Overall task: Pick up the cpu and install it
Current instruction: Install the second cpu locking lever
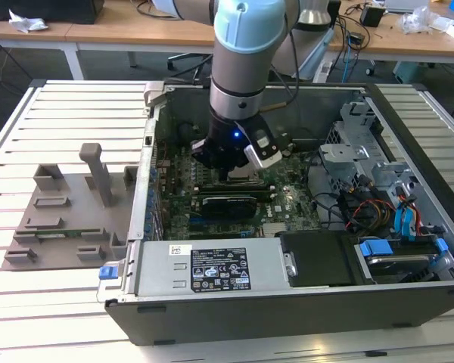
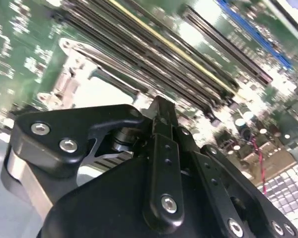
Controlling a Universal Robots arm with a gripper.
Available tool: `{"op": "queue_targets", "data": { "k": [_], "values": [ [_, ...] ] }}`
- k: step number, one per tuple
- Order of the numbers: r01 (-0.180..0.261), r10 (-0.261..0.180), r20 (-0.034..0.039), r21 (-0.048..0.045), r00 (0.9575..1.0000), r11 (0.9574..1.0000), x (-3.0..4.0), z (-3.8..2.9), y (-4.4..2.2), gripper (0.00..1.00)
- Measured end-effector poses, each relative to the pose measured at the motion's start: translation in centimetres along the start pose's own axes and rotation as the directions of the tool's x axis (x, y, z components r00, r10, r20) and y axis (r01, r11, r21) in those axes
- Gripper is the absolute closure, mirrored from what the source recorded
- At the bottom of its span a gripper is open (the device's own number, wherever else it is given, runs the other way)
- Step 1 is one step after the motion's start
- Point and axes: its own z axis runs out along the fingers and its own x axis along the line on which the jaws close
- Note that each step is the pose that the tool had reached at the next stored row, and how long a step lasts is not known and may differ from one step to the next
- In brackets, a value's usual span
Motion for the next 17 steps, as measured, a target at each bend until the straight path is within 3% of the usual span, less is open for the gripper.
{"op": "queue_targets", "data": {
  "k": [1,3,5,9,11,17],
  "values": [
    [-0.001,0.001,-0.0034,0.0013,1.0,1.0,-0.36,-0.01,0.02,0.89],
    [-0.002,0.002,-0.0179,0.0057,0.9998,1.0,-1.87,-0.07,0.09,0.89],
    [-0.003,0.003,-0.029,0.0077,0.9996,1.0,-2.97,-0.11,0.15,0.89],
    [-0.004,0.005,-0.0482,0.0107,0.9988,0.9999,-4.82,-0.17,0.28,0.89],
    [-0.005,0.006,-0.0547,0.0132,0.9985,0.9999,-5.48,-0.19,0.37,0.89],
    [-0.009,0.009,-0.0594,0.0129,0.9982,0.9999,-5.9,0.08,0.34,0.89]
  ]
}}
